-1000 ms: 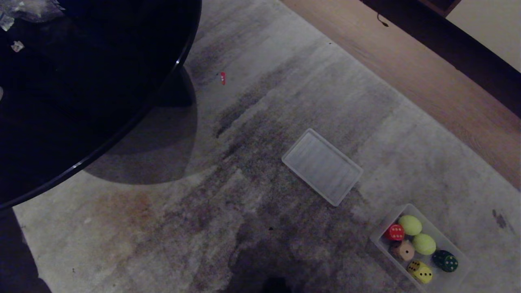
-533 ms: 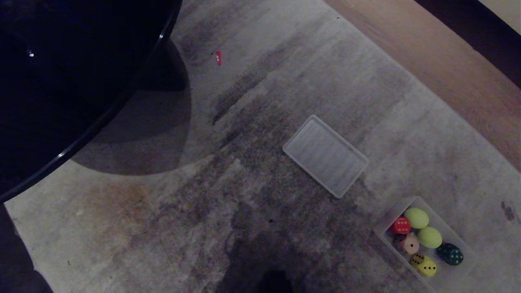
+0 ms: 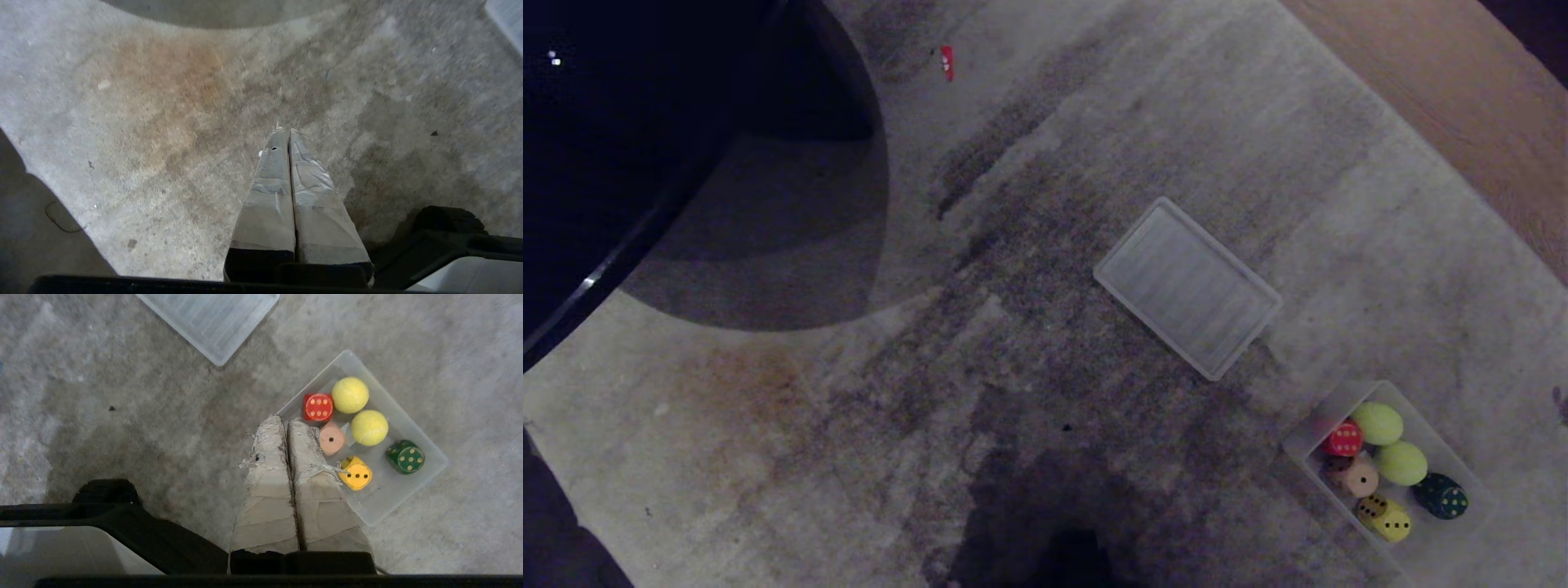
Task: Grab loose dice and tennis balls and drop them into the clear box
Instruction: Close the lid
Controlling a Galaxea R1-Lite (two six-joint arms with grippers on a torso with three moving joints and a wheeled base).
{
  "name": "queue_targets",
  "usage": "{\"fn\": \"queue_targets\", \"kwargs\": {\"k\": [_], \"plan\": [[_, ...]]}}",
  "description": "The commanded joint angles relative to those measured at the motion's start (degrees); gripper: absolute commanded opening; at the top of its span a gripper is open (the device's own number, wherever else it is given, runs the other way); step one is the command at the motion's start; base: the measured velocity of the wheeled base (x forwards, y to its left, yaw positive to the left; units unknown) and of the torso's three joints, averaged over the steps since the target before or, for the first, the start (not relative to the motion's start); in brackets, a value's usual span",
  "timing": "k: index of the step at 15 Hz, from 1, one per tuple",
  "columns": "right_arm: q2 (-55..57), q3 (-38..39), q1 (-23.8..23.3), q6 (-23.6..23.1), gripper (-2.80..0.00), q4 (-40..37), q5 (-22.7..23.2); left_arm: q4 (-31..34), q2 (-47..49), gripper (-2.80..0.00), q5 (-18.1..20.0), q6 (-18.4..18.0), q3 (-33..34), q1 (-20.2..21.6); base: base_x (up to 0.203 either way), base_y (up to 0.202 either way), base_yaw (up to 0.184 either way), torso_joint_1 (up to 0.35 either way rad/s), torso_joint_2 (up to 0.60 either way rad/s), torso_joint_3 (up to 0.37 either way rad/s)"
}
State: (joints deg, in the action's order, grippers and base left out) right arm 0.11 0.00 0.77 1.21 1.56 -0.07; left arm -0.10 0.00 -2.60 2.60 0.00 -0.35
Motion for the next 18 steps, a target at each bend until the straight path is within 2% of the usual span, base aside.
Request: {"fn": "queue_targets", "kwargs": {"k": [1,9,18], "plan": [[0.0,0.6,0.0,-0.2,-2.80,0.0,0.0,0.0,0.1,-2.80,0.0,0.0,0.1,0.0,0.000,0.000,0.000,0.002,0.01,-0.198],[0.0,0.6,0.0,-0.2,-2.80,0.0,0.0,0.1,0.1,-2.80,0.0,0.0,0.1,0.0,0.000,0.000,0.000,0.002,0.00,-0.187],[-0.1,0.6,0.0,-0.2,-2.80,0.0,0.0,0.1,0.1,-2.80,0.1,0.0,0.1,0.0,0.000,0.000,0.000,0.000,0.00,-0.017]]}}
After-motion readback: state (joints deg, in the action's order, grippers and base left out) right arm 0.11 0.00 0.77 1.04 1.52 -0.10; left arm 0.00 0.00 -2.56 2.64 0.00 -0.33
